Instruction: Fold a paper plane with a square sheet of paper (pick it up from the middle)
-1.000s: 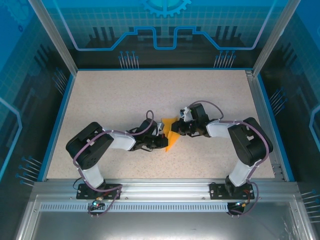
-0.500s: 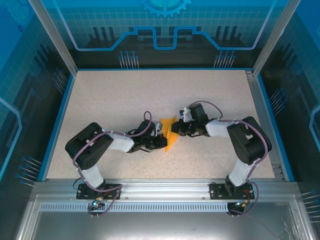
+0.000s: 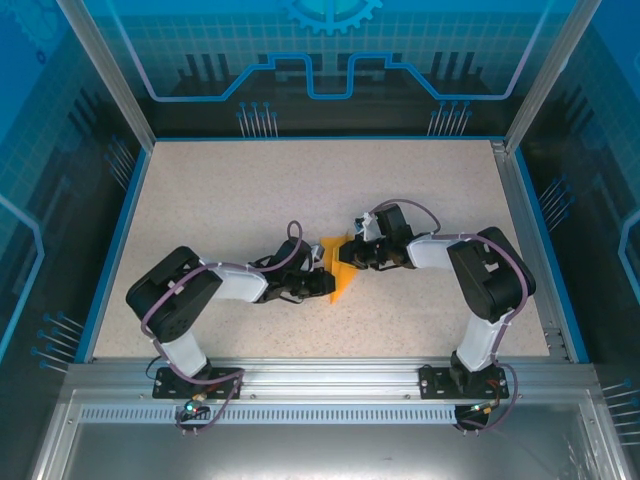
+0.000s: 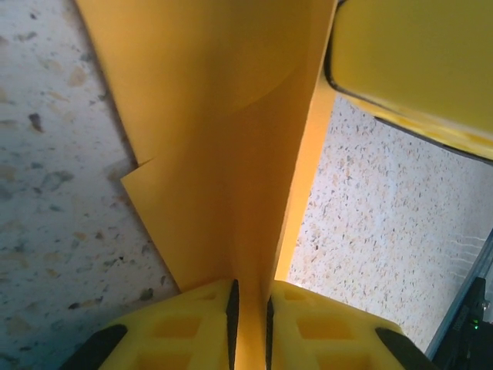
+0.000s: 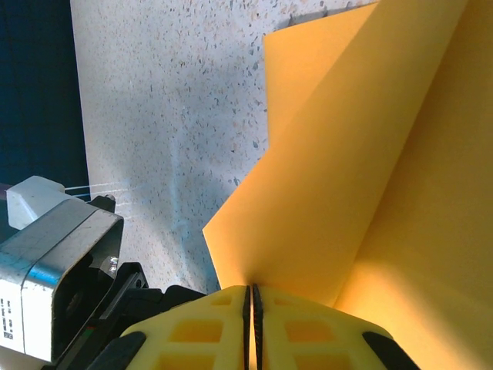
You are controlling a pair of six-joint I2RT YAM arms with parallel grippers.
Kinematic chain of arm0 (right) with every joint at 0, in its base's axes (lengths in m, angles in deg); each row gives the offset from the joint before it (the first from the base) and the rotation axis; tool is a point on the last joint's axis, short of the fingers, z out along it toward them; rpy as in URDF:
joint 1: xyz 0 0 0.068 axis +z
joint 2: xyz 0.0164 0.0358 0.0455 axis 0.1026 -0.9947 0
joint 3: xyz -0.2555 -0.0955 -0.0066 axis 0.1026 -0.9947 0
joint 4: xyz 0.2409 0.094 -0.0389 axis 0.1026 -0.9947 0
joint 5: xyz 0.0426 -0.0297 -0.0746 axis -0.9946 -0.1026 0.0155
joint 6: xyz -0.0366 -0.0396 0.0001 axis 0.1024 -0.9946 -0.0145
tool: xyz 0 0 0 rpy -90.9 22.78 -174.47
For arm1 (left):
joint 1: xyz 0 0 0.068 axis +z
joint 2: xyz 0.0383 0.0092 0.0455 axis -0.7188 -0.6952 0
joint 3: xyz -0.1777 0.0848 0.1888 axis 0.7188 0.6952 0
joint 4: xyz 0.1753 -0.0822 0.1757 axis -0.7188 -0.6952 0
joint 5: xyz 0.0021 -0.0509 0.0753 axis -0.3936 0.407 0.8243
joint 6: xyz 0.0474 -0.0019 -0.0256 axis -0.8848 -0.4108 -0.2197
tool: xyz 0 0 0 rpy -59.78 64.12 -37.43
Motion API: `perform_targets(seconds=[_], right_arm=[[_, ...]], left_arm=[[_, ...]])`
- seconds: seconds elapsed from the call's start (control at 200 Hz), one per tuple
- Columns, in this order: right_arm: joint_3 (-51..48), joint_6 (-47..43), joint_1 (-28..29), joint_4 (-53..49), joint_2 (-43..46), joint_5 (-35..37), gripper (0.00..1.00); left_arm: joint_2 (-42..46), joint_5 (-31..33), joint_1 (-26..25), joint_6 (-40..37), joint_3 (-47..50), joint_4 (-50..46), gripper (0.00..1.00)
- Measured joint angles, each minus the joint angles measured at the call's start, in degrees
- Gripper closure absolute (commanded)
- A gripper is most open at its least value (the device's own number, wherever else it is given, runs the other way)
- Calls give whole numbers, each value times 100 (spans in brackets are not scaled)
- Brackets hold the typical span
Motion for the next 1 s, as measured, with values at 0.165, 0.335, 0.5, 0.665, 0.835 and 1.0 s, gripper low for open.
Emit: perform_targets(seconds=[0.165,0.335,0.5,0.665,0.835,1.0], right_arm=[[0,0,0,0,-4,-20,88],[4,0,0,-7,-7,-46,87],[7,0,0,-26,-7,-46,87],[7,-2,0,-70,46,-46,87],[7,-2,0,-63,79,-142,87],[208,0,94,-55,-17,-337,86]], left_arm=[[0,42,7,-44,-9,-92,93],[0,44,7,35,4,-79,99],[13,28,24,68,101,35,100],[13,-105,116,116,199,192,100],[-7,-308,236,372,345,459,100],[-61,-426,286,525,376,590,100]])
